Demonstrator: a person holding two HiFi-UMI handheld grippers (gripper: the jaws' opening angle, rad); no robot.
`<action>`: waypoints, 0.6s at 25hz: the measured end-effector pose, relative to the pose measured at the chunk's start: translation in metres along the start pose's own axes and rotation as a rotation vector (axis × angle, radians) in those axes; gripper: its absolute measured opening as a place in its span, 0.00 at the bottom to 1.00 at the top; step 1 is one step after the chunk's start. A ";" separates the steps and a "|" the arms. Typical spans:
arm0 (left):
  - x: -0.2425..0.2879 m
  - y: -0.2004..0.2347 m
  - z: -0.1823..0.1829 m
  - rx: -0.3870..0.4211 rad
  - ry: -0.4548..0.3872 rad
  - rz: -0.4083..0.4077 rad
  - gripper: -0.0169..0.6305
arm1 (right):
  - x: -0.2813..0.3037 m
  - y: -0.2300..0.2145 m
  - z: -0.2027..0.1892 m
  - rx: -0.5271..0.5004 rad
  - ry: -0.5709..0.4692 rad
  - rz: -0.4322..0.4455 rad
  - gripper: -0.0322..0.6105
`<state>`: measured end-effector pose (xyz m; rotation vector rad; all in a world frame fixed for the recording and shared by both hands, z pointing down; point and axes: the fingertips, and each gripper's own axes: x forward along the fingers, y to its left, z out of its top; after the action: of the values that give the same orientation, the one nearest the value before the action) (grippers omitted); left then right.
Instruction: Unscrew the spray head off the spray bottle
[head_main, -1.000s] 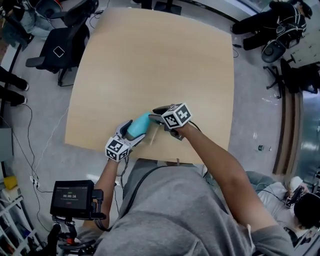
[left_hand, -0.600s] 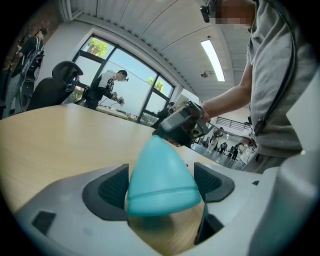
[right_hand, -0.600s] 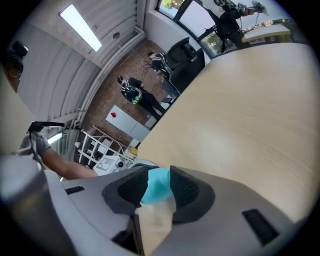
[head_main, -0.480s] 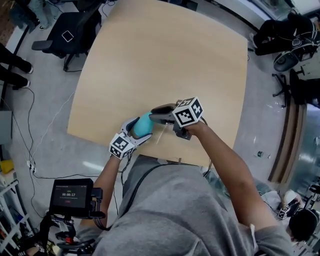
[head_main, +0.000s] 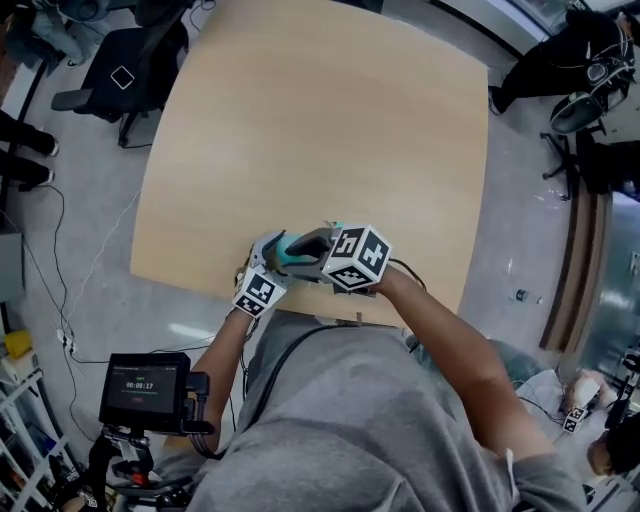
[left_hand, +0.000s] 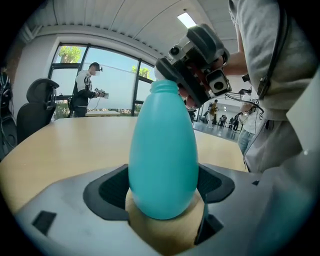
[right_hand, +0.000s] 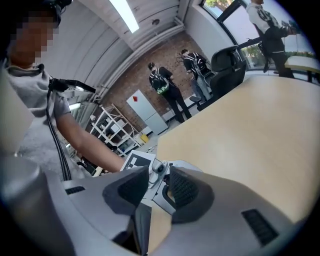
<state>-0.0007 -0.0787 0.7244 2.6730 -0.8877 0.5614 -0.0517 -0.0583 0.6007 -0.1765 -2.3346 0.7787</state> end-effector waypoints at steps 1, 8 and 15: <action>-0.001 -0.001 0.001 0.004 0.005 0.001 0.64 | -0.001 0.003 -0.001 -0.003 0.004 0.002 0.26; -0.002 0.005 0.001 0.043 0.006 -0.005 0.64 | -0.014 -0.004 -0.004 0.011 -0.025 -0.012 0.26; -0.047 0.016 -0.015 0.075 0.019 0.035 0.64 | -0.023 -0.007 0.012 0.002 -0.164 -0.045 0.26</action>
<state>-0.0493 -0.0620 0.7194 2.7184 -0.9280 0.6387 -0.0410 -0.0772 0.5853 -0.0604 -2.4824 0.8001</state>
